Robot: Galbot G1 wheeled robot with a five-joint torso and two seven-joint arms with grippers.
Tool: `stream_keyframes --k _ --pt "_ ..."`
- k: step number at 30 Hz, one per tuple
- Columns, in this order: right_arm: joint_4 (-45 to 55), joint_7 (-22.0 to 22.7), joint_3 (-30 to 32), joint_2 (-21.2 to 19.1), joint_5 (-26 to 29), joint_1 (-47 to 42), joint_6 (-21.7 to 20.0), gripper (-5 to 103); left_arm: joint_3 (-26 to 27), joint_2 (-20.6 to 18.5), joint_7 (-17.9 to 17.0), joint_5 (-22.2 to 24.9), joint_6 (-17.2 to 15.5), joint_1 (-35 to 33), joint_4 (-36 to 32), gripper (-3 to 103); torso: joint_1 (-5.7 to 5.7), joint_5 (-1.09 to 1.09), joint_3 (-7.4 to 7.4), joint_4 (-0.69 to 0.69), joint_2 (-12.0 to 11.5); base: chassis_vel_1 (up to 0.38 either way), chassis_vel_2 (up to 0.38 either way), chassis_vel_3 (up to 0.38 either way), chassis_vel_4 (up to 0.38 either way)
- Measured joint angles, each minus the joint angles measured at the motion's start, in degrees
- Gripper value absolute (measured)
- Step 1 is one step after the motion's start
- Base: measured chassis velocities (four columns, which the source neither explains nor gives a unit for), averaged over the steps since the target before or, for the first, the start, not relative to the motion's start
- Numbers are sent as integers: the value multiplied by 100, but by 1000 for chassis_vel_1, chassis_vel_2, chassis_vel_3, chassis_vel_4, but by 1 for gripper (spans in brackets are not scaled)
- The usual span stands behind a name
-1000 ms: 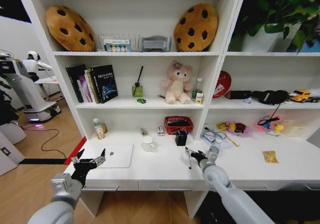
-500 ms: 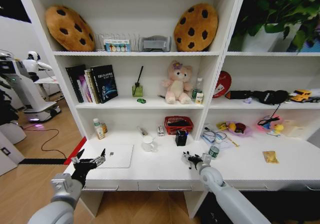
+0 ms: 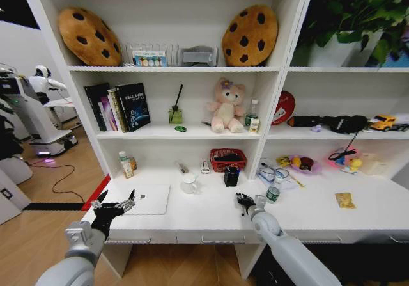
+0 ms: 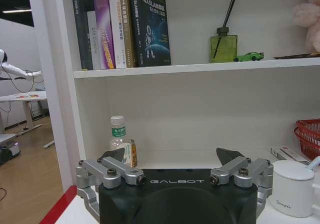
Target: Organize the objects on the table.
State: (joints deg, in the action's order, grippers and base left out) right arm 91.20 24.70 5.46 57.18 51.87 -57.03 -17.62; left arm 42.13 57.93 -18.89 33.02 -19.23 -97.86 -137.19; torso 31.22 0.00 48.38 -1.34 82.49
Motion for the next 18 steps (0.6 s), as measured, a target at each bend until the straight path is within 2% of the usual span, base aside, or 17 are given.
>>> stream_keyframes --k 1,2,4,9,11,13,14,15,16,17,18 --pt "8 -1 -5 -2 -2 -11 0 28 0 0 0 0 0 0 0 100 0 0 0 0 0 0 0 0 0" --pt "8 -5 -5 -1 -6 -21 1 17 0 0 0 0 0 0 0 100 0 0 0 0 0 0 0 0 0" --pt "-2 -9 -4 3 -7 -23 1 14 0 0 0 0 0 0 0 100 0 0 0 1 0 0 0 0 0" --pt "18 -37 40 -1 7 -17 12 13 0 0 0 0 0 0 0 100 0 1 1 1 -1 0 0 0 0" --pt "75 -175 61 0 -21 -12 140 13 0 0 0 0 0 0 0 100 1 5 2 -1 -1 0 0 0 0" --pt "177 -671 122 -2 -532 88 735 6 0 0 0 0 0 0 0 100 2 5 3 -1 -2 0 0 0 0" --pt "177 -671 122 -2 -532 88 735 6 0 0 0 0 0 0 0 100 2 5 3 -1 -2 0 0 0 0" --pt "170 -838 138 -12 -980 172 1003 2 0 0 -1 0 0 0 0 100 1 2 2 1 -2 0 0 0 0" --pt "63 -1022 148 -22 -1691 303 1409 1 0 0 -1 0 0 0 0 100 1 1 2 1 -2 0 0 0 0" --pt "-20 -1131 163 -22 -2068 385 1656 1 0 0 -1 0 0 0 0 100 1 2 2 1 -2 0 0 0 0" --pt "-20 -1131 163 -22 -2068 385 1656 1 0 0 -1 0 0 0 0 100 1 2 2 1 -2 0 0 0 0"
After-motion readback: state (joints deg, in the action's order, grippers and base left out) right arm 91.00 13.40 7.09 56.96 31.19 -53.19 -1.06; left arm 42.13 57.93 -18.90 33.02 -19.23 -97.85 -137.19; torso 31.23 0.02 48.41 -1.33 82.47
